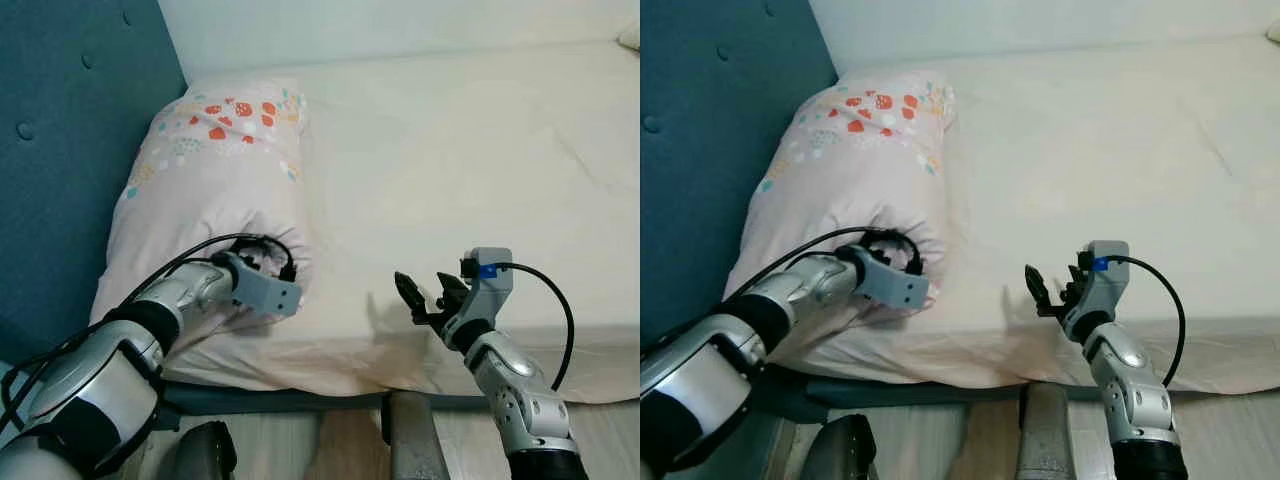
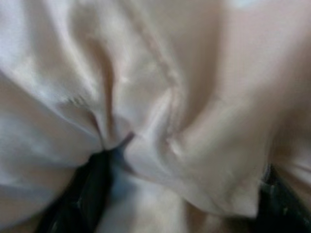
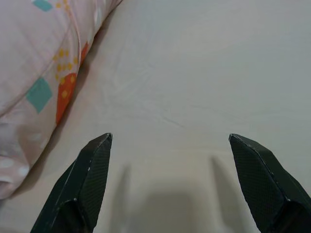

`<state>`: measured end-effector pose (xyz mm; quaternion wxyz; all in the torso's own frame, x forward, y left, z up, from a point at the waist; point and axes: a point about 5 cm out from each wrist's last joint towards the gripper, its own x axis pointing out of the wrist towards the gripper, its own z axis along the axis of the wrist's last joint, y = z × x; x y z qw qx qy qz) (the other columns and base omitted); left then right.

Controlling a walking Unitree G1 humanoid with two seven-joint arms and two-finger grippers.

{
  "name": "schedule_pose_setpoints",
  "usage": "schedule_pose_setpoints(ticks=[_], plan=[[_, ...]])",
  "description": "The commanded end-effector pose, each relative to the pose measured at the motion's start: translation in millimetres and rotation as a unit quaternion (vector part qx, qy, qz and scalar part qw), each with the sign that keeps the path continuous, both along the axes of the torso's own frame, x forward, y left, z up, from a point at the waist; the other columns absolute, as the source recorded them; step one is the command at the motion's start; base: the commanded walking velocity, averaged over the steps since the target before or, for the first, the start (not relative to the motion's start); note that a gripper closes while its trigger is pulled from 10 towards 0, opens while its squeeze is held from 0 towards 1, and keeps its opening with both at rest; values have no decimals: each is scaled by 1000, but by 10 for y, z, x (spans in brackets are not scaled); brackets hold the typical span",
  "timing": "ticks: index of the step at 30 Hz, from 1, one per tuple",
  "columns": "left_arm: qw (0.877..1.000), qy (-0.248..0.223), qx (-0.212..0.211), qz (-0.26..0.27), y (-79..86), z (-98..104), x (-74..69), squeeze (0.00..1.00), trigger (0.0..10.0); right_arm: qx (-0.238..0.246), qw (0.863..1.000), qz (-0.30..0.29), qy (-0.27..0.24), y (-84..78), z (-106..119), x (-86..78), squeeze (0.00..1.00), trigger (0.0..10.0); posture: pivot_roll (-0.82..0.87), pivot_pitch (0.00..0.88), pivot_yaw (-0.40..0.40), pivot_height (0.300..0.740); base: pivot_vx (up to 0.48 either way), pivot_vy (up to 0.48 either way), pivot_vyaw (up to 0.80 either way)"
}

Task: Clean up the room

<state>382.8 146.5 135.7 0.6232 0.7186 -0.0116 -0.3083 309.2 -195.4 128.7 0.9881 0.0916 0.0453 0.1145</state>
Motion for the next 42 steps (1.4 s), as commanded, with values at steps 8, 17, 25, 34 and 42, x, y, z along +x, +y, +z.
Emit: schedule_pose_setpoints(ticks=[8, 17, 25, 34, 42], plan=[[973, 139, 142, 120, 1147, -68, -237, 0, 10000, 0, 1000, 7, 11, 33, -40, 9, 0, 10000, -115, 179, 70, 520, 0, 0, 0], [968, 190, 125, 105, 1146, -6, -273, 0, 10000, -1, 1000, 9, 13, 38, -45, 8, 0, 10000, -122, 176, 69, 520, 0, 0, 0], [900, 435, -22, -26, 802, -64, -725, 0, 10000, -11, 999, 25, 29, 45, -86, -5, 0, 10000, -119, 175, 67, 520, 0, 0, 0], [781, 547, -236, -185, 578, 392, -1067, 0, 10000, 4, 999, 32, 27, 83, -76, -1, 0, 10000, -119, 169, 71, 520, 0, 0, 0], [697, 361, -606, -131, 450, 633, -587, 0, 10000, 35, 999, -11, -8, -58, 33, 58, 0, 10000, -107, 166, 75, 540, 0, 0, 0]])
